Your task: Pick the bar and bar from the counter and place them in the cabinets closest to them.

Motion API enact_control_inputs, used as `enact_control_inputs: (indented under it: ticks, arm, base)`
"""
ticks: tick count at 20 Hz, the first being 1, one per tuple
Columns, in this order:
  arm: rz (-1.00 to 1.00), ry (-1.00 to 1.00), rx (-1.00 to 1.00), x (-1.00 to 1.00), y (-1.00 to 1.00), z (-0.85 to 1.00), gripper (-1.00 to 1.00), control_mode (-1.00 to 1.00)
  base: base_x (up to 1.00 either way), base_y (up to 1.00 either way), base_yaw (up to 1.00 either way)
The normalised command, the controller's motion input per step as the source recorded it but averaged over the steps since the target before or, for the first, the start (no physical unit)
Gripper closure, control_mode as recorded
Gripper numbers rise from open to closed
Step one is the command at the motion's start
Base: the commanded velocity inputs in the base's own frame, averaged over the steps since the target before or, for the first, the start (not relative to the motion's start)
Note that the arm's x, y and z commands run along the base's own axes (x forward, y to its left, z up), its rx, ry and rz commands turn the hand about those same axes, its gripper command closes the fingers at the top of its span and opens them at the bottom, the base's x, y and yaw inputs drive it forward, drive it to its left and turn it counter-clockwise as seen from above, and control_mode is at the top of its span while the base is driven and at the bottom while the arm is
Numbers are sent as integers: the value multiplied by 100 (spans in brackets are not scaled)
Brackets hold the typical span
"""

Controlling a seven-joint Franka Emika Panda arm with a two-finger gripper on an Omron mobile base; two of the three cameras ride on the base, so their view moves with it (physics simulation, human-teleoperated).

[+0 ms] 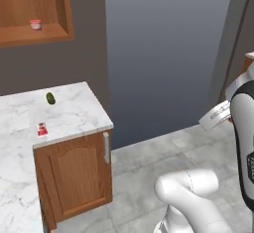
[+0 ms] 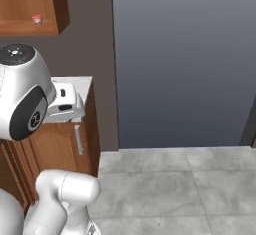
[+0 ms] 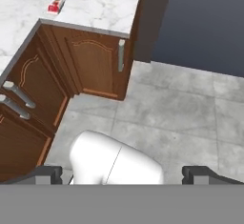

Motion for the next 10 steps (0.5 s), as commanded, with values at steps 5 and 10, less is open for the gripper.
enact_control_inputs:
  ticks: [5, 10]
  arm:
    - [0, 0, 0, 0, 0, 0, -100, 100]
    - [0, 0, 0, 0, 0, 0, -100, 100]
  base:
    - [-4, 48, 2]
    - [-4, 46, 4]
